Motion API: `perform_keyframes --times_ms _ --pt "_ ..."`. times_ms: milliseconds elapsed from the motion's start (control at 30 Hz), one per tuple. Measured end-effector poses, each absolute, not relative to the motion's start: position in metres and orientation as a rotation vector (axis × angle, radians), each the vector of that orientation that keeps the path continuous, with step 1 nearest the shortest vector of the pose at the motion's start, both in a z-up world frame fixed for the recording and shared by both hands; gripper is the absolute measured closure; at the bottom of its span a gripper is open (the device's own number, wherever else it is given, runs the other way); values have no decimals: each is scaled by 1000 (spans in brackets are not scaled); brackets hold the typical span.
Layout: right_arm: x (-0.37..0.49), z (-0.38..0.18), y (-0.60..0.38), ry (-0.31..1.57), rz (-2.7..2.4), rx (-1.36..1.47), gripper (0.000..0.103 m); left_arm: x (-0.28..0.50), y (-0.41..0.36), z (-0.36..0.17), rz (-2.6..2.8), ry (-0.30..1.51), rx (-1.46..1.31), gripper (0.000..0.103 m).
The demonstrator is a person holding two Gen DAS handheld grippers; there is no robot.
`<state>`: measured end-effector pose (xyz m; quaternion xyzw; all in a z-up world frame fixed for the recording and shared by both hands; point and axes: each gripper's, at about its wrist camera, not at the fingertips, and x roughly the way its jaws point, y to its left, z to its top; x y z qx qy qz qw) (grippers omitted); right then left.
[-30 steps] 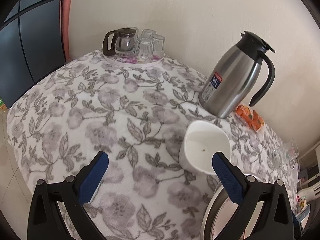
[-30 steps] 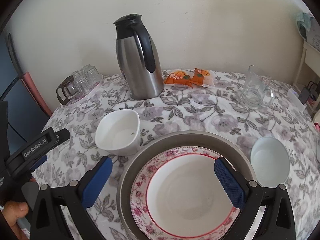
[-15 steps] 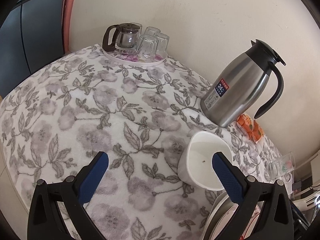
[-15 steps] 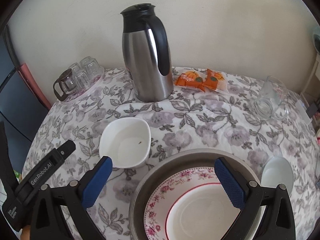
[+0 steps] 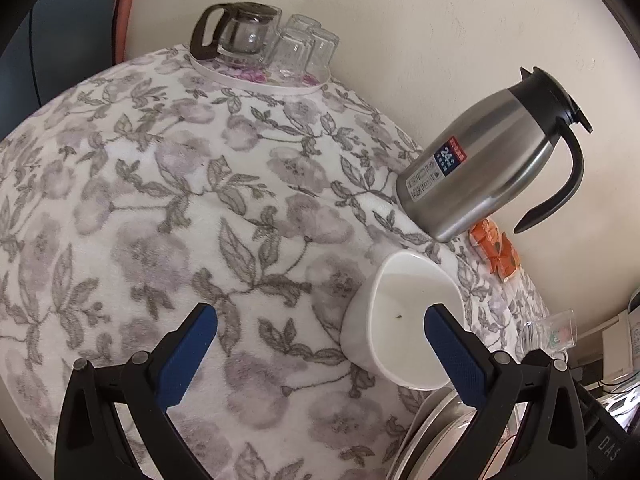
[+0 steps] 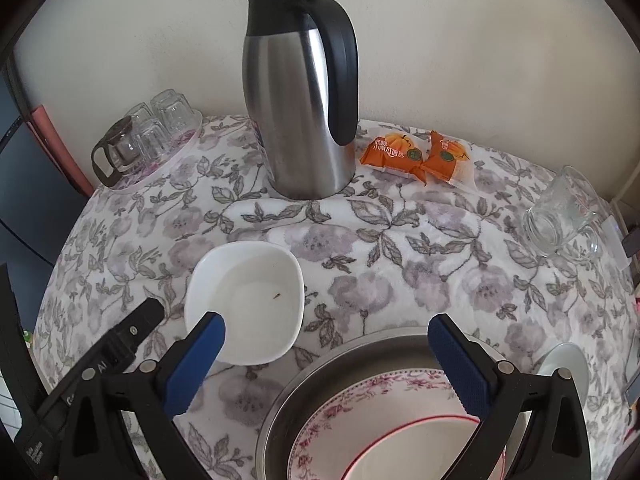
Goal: Organize plates and bowls
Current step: 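Close both grippers on the square white bowl's rim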
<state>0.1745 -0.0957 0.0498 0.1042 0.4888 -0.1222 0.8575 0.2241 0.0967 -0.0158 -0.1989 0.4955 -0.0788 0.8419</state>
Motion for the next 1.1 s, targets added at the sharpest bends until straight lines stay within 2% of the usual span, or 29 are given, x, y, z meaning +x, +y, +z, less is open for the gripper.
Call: perform_keyframes --times_ms 167,267,333,467,533,633,733,867,1000,1100 --pt "185 39 -100 1041 -281 223 2 230 87 -28 -182 1074 -423 0" --pt "191 31 -103 1062 -293 236 7 232 83 -33 -180 1084 -423 1" --pt "193 25 -104 1072 -289 246 16 233 83 -37 -179 1089 -428 2" --pt "198 16 -102 1092 -273 240 25 236 85 -43 -185 1094 -460 7" --pt "201 12 -100 1102 -259 243 33 237 84 -45 -198 1096 -461 9" --pt "205 6 -97 1120 -244 239 43 239 81 -49 -212 1106 -464 22" --pt "207 0 -96 1128 -238 245 48 242 79 -54 -223 1120 -468 28" --pt "211 -7 -96 1141 -233 257 55 243 77 -57 -233 1124 -466 43" --pt "214 -14 -95 1153 -226 266 59 244 75 -59 -246 1125 -464 46" --pt "216 -19 -93 1165 -220 273 61 244 74 -60 -250 1127 -460 55"
